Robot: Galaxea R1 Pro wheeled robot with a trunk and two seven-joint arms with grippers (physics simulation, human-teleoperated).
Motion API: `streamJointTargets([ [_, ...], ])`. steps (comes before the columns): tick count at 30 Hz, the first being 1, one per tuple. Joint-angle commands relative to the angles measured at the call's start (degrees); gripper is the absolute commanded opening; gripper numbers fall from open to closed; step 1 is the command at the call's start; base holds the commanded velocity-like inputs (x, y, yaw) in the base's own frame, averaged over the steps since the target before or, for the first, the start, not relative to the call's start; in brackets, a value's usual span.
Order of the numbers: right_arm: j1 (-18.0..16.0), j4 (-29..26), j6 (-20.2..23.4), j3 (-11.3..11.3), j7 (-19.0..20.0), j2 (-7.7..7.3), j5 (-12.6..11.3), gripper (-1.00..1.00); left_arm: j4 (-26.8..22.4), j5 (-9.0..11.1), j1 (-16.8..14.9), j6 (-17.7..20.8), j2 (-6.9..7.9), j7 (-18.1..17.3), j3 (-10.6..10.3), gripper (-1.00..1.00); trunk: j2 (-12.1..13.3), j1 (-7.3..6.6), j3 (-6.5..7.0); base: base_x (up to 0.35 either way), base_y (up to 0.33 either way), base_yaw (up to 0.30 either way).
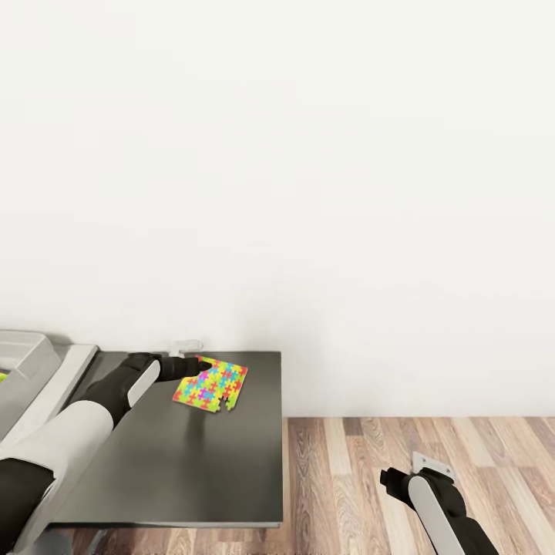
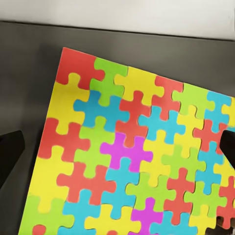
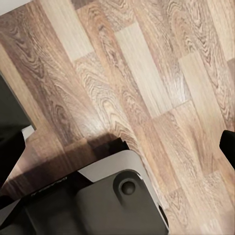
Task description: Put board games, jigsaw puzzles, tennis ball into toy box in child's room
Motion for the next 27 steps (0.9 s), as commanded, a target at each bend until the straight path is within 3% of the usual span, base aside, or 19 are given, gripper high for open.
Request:
streamJointTargets([
  [1, -0.05, -0.07, 0.11, 0.14, -0.59, -0.06, -0.53, 1.0, -0.06, 0.14, -0.05, 0.18, 0.07, -0.05, -0.27, 1.0, -0.11, 0.03, -0.2, 0.0, 0.0, 0.0],
  [17, -0.05, 0.0, 0.11, 0.07, -0.59, -0.1, -0.57, 1.0, -0.07, 0.14, -0.05, 0.14, 0.1, -0.29, -0.34, 1.0, -0.11, 0.03, -1.66, 0.0, 0.0, 0.0],
  [27, -0.05, -0.06, 0.11, 0.09, -0.59, -0.13, -0.57, 1.0, -0.08, 0.14, -0.05, 0.08, 0.1, -0.35, -0.42, 1.0, -0.11, 0.03, -1.8, 0.0, 0.0, 0.0],
])
